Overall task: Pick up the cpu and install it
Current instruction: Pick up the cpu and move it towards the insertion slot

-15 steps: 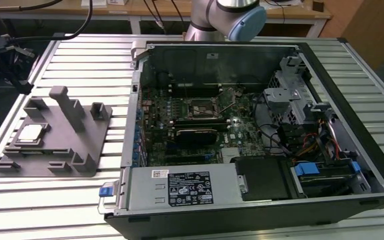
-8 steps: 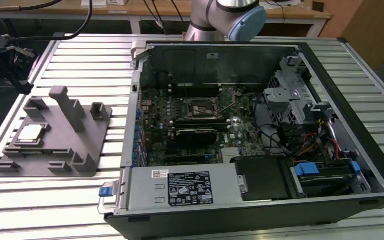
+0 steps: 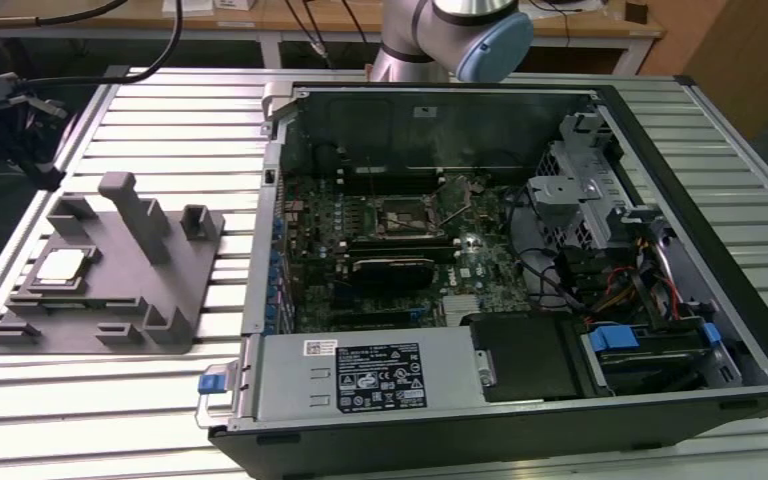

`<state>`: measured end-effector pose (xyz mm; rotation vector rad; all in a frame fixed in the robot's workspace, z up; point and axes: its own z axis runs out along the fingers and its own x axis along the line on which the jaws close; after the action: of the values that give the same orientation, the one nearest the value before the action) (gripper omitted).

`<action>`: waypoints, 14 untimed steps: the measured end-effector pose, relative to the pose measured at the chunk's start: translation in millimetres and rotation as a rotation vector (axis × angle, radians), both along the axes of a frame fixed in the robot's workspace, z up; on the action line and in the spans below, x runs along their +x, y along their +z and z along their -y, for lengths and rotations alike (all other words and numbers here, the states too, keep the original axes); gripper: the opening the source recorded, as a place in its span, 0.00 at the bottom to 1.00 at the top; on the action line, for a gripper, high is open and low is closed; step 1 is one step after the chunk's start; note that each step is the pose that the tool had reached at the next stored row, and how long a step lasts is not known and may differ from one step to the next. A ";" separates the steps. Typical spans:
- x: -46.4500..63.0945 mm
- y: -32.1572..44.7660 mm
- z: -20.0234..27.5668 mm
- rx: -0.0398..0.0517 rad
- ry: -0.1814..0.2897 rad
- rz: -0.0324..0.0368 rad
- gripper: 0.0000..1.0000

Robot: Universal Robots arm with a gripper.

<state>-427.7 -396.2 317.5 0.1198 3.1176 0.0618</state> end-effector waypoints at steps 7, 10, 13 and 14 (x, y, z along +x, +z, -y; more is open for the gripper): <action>-12.4 -8.2 0.0 0.0001 -0.001 0.0002 0.11; -16.5 -12.9 0.0 0.0002 -0.001 0.0005 0.11; -20.5 -17.2 0.0 0.0001 -0.001 0.0003 0.11; -22.0 -18.6 0.0 0.0000 -0.001 0.0002 0.11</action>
<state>-449.7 -396.2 299.0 0.1211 3.1174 0.0618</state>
